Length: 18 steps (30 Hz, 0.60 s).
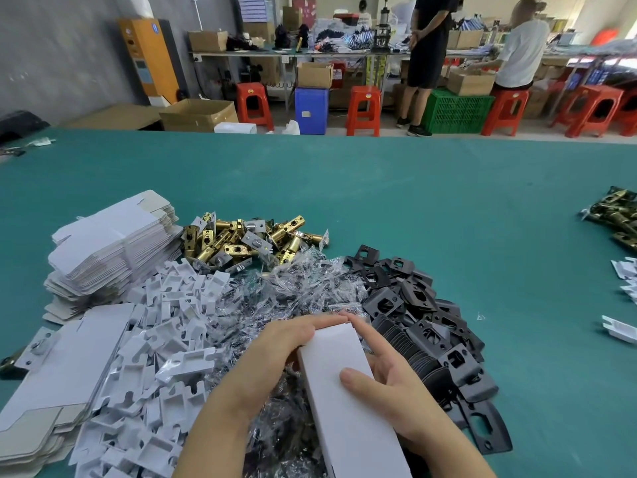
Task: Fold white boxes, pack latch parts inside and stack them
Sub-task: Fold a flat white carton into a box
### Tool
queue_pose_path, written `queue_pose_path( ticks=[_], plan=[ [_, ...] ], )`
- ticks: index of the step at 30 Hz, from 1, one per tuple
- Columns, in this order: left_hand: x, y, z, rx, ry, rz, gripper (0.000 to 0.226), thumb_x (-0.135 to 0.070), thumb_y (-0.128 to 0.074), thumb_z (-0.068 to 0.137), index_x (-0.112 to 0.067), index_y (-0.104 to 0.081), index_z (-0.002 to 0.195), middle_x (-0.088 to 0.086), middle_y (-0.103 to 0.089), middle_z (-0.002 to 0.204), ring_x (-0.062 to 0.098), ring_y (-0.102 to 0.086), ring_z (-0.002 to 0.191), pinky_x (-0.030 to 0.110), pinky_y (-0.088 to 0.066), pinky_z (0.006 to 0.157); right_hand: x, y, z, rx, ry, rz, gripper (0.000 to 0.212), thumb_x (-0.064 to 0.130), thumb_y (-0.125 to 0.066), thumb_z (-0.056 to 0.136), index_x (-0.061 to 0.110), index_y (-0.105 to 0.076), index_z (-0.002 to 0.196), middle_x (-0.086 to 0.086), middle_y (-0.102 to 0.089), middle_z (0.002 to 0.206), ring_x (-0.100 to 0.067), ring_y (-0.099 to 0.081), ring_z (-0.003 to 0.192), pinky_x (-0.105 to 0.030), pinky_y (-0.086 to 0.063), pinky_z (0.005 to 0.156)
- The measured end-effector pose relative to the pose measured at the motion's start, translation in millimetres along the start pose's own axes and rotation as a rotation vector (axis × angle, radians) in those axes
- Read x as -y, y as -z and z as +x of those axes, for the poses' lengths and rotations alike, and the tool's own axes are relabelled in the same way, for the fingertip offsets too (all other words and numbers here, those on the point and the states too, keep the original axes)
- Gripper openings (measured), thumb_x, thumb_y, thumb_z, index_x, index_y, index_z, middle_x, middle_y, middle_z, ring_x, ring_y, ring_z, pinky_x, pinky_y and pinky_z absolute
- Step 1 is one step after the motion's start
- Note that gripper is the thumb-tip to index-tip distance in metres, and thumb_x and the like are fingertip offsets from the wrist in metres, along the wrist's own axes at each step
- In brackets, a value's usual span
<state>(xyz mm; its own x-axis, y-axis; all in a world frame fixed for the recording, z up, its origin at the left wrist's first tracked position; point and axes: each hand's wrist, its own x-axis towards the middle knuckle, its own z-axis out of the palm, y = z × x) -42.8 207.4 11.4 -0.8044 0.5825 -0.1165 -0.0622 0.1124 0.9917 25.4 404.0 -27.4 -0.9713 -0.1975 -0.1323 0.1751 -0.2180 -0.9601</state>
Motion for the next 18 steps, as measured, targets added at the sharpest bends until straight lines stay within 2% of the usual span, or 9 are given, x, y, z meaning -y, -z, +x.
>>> queue_pose_path(
  ticks=[4,7,13,16,18],
  plan=[
    [3.2,4.6,1.3,0.056,0.022,-0.091,0.052,-0.039,-0.045,0.083,-0.031,-0.073,0.126,0.001,-0.074,0.123,0.020,-0.069,0.109,0.024,-0.053,0.084,1.5,0.2,-0.2,0.016,-0.016,0.003,0.075,0.039,-0.085,0.081,0.054,-0.047,0.143,-0.011,-0.071,0.127,-0.039,-0.071,0.108,-0.051,-0.060,0.087],
    [7.6,6.5,2.9,0.067,0.026,-0.094,0.053,-0.042,-0.048,0.081,-0.031,-0.073,0.127,0.002,-0.073,0.124,0.022,-0.068,0.112,0.030,-0.050,0.089,3.2,-0.1,-1.0,0.040,-0.017,0.022,0.076,0.040,-0.086,0.081,0.051,-0.046,0.145,-0.009,-0.070,0.131,-0.038,-0.070,0.110,-0.054,-0.059,0.089],
    [6.8,6.3,2.8,0.052,0.042,0.018,0.050,-0.044,-0.045,0.086,-0.038,-0.071,0.128,-0.008,-0.071,0.126,0.007,-0.066,0.109,0.035,-0.045,0.091,4.5,-0.3,-1.6,0.046,-0.008,0.058,0.066,0.026,-0.078,0.088,0.051,-0.050,0.142,-0.005,-0.070,0.131,-0.034,-0.071,0.109,-0.047,-0.060,0.086],
    [3.6,2.6,1.6,0.068,0.030,0.046,0.049,-0.046,-0.042,0.089,-0.041,-0.068,0.130,-0.010,-0.069,0.130,0.012,-0.064,0.118,0.043,-0.046,0.101,5.1,-1.2,-2.1,0.033,-0.009,0.068,0.064,0.025,-0.078,0.087,0.052,-0.053,0.139,-0.005,-0.071,0.129,-0.033,-0.072,0.107,-0.044,-0.060,0.084],
    [1.5,-0.9,0.8,0.079,0.012,0.064,0.047,-0.046,-0.046,0.090,-0.042,-0.067,0.132,-0.011,-0.068,0.132,0.013,-0.063,0.121,0.039,-0.047,0.103,5.6,-2.0,-2.1,0.028,-0.004,0.077,0.060,0.021,-0.077,0.089,0.051,-0.055,0.137,-0.008,-0.071,0.127,-0.032,-0.073,0.103,-0.040,-0.060,0.080]
  ],
)
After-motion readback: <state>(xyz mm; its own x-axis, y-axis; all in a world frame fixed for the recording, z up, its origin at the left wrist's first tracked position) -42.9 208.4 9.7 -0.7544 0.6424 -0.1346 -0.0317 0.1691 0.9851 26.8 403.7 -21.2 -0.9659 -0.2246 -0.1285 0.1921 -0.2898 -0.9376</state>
